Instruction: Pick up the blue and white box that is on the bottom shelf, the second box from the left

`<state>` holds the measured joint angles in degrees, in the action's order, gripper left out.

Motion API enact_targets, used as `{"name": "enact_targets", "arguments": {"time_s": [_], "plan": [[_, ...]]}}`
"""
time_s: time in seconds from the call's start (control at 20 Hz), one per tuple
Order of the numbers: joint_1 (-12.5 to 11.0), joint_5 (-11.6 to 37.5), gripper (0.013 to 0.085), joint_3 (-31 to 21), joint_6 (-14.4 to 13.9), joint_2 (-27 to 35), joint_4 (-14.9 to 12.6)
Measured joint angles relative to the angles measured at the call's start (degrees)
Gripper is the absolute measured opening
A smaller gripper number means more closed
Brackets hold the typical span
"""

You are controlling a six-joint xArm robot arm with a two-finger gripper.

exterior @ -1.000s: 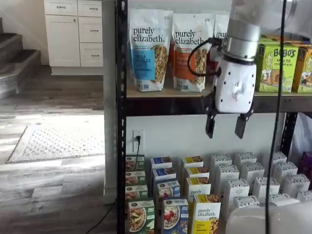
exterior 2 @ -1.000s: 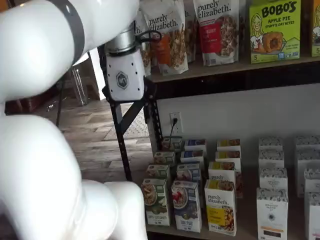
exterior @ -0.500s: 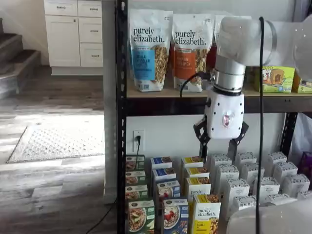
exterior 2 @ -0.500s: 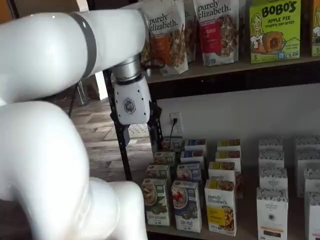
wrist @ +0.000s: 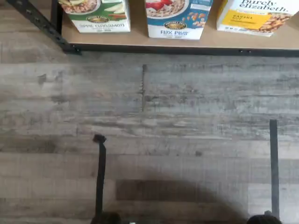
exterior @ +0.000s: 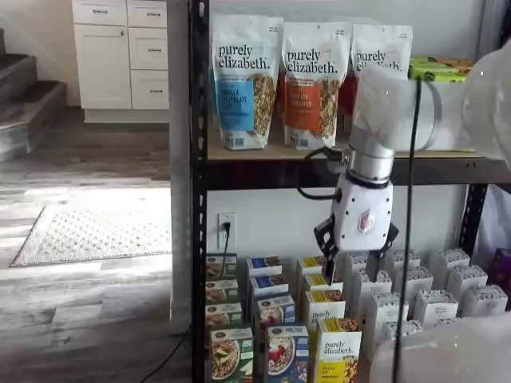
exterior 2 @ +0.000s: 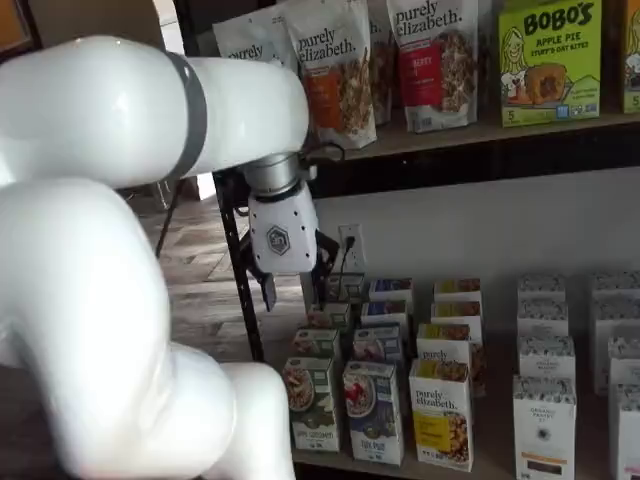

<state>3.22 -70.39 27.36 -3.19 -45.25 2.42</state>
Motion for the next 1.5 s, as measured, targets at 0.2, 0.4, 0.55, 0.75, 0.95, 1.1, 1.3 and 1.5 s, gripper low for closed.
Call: {"name": "enact_targets", "arguments": {"time_s": [0.2, 0.4, 0.55, 0.75, 0.95, 1.1, 1.3, 1.5], "plan": [[-1.01, 4.47, 0.085, -1.29, 1.27, 4.08, 0.24], [-1.85, 10.32, 0.085, -2.76, 2.18, 6.87, -0.12], [-2.35, 13.49, 0.085, -3.07, 2.2, 9.48, -1.22], [-2.93, 17.25, 0.085, -3.33, 3.14, 12.96, -0.77], [-2.35, 21.6, 0.085, -3.96, 3.32, 15.25, 0.14], [-1.71, 24.36, 0.085, -4.0, 3.02, 17.36, 0.49], [-0.72, 30.31, 0.085, -4.12, 4.07, 21.86, 2.78], [1.27, 36.88, 0.085, -3.62, 2.54, 27.62, 2.79]]}}
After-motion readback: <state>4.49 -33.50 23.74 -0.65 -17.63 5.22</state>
